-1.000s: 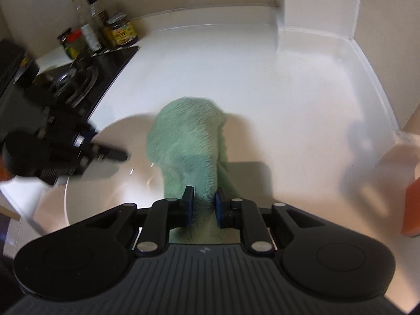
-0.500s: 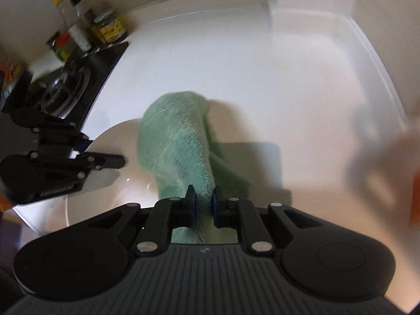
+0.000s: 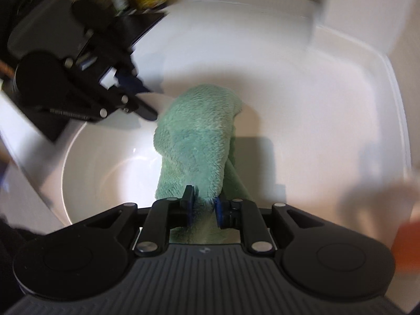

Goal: Clean bowl
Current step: 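Hold the bowl with the left gripper while the right gripper keeps rubbing the inside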

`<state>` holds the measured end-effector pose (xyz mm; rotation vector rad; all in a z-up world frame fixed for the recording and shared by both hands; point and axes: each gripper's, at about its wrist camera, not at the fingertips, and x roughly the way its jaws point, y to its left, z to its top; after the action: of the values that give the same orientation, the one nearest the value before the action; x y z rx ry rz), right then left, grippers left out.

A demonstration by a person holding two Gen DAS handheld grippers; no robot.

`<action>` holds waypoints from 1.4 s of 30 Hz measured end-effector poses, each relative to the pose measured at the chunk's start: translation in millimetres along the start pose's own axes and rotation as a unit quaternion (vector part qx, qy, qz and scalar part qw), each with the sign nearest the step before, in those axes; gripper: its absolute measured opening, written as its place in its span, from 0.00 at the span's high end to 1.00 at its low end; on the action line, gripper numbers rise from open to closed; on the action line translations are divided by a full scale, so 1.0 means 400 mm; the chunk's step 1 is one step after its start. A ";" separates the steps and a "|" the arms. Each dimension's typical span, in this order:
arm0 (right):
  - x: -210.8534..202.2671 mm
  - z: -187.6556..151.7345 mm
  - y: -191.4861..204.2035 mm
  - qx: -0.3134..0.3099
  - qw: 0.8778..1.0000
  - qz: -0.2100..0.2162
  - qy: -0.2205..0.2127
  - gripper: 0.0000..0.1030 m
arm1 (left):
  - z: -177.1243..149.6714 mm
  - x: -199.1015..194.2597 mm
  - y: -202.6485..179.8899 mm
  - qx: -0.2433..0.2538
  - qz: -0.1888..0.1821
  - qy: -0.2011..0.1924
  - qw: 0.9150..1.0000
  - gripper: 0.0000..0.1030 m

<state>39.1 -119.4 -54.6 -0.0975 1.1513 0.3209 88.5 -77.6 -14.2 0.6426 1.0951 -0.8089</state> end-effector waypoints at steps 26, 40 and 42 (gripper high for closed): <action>-0.009 -0.063 -0.001 0.138 0.989 -0.008 -0.044 0.88 | -0.035 -0.014 0.003 -0.122 0.024 -0.011 0.992 0.88; 0.017 0.045 0.032 -0.095 0.995 0.020 0.039 0.84 | 0.069 0.008 0.004 -0.010 -0.003 0.037 0.999 0.89; 0.027 0.077 0.036 -0.113 0.993 0.010 0.043 0.84 | 0.064 0.004 0.002 -0.019 0.005 0.031 0.999 0.89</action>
<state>66.0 -96.2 -50.6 -0.3004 1.1998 0.4686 102.7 -97.8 -7.3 0.6448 1.1607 -0.7627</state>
